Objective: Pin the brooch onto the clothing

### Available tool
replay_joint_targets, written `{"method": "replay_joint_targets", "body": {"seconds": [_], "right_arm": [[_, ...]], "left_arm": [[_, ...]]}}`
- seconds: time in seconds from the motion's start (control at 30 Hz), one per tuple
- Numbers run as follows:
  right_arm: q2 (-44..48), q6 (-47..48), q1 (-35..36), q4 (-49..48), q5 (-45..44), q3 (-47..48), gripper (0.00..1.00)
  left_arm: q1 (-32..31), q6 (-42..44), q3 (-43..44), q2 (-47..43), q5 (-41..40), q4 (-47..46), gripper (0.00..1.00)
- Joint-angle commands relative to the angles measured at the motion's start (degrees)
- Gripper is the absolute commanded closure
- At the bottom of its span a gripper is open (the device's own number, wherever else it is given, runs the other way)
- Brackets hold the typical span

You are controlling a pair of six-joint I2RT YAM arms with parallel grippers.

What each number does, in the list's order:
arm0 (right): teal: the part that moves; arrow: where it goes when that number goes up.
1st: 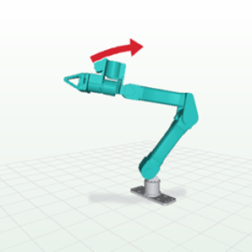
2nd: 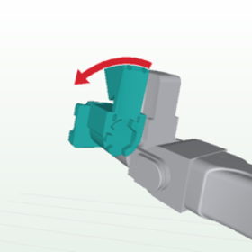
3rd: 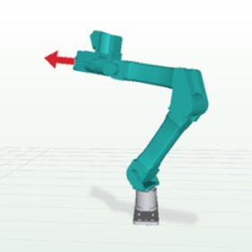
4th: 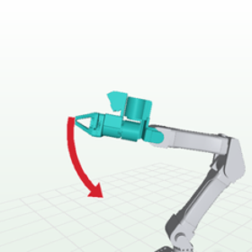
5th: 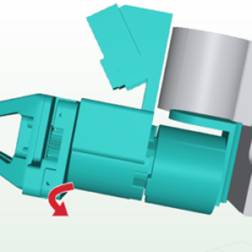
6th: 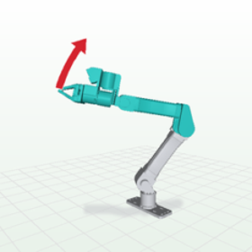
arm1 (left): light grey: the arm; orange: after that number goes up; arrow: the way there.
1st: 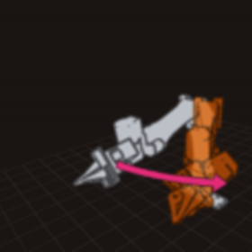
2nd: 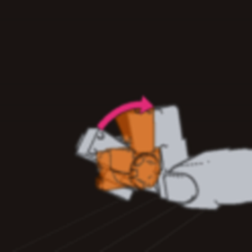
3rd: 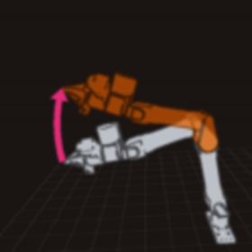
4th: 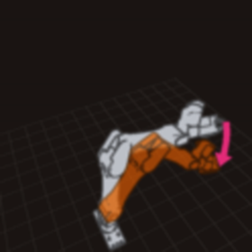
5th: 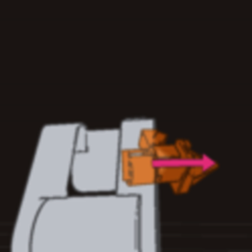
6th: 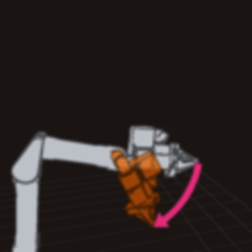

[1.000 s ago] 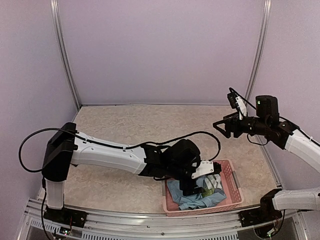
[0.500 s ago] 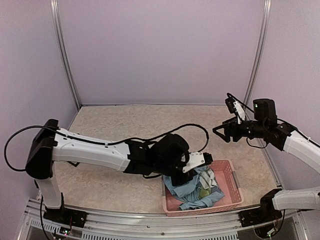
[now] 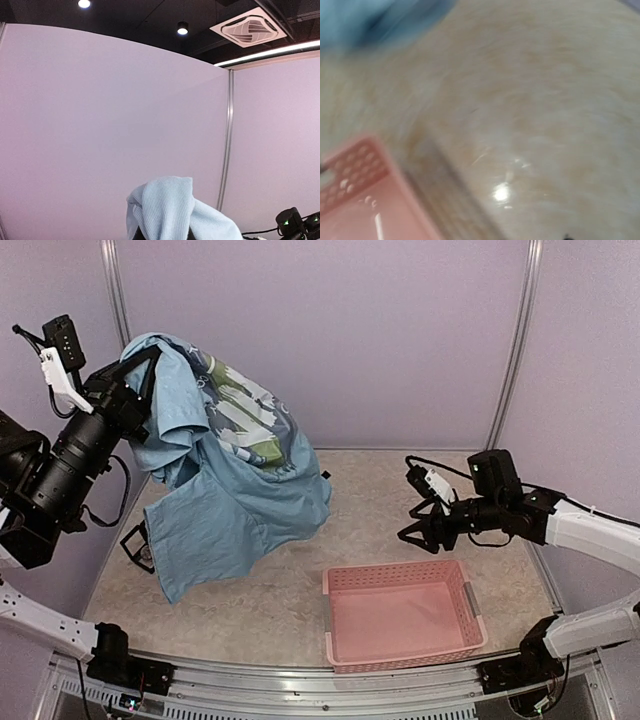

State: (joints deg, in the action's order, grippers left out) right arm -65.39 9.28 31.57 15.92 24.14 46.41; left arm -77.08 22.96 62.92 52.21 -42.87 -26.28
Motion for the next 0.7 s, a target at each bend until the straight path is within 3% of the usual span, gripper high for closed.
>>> {"method": "replay_joint_targets", "body": {"seconds": [0.0,0.23,0.53,0.67], "right_arm": [[-4.74,10.3,6.84,0.35,-1.85,-1.04,0.34],[-15.98,17.43,11.95,-0.05,-10.55,0.7,0.39],[-19.01,18.25,11.5,-6.82,-13.94,-0.58,0.88],[-17.23,17.4,7.13,-8.32,-14.22,-1.41,0.97]], "left_arm": [[-0.27,3.52,-2.69,1.73,-9.04,-0.03,1.0],[-0.27,3.58,-3.15,4.83,-5.94,2.1,1.0],[-0.27,3.41,-4.34,5.68,-8.73,3.91,1.0],[-0.27,2.7,-5.28,4.34,-8.81,3.56,1.0]]}}
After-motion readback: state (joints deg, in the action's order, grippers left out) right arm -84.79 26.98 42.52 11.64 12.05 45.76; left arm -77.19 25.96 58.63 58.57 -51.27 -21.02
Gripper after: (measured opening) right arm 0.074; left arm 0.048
